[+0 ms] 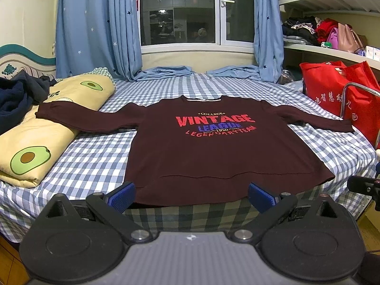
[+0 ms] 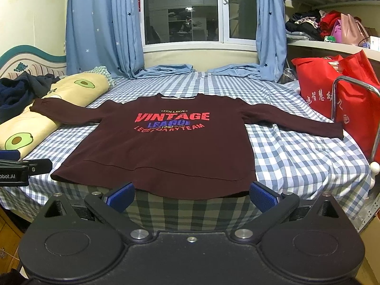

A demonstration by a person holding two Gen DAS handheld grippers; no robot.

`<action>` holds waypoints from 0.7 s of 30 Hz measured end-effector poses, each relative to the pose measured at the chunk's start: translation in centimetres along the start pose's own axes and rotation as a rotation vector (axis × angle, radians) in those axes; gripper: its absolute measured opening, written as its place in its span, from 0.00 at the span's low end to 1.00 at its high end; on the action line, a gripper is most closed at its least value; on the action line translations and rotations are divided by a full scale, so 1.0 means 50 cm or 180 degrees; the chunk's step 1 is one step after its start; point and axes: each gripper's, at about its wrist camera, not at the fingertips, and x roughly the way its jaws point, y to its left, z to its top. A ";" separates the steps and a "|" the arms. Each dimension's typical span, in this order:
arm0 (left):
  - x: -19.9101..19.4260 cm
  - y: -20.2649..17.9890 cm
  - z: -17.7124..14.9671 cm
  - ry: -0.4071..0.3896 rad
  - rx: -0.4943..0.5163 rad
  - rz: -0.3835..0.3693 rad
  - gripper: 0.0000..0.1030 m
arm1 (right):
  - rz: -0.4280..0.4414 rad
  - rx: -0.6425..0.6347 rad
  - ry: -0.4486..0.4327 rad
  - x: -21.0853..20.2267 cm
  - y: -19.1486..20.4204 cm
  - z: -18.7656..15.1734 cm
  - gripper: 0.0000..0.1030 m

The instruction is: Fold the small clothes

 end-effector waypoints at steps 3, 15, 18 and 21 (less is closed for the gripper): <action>0.003 0.002 0.001 0.0007 -0.0022 0.0001 0.99 | -0.0007 0.0005 0.0012 0.001 0.000 0.000 1.00; 0.003 0.000 0.004 0.0014 -0.0002 -0.0021 0.99 | -0.0023 0.0004 0.0034 0.002 0.002 -0.001 1.00; 0.003 -0.002 0.005 0.0013 0.0002 -0.0031 0.99 | -0.0024 0.0008 0.0032 0.003 -0.001 0.000 1.00; 0.002 -0.002 0.005 0.0011 0.0000 -0.0030 0.99 | -0.0028 0.0009 0.0013 0.002 -0.001 0.000 1.00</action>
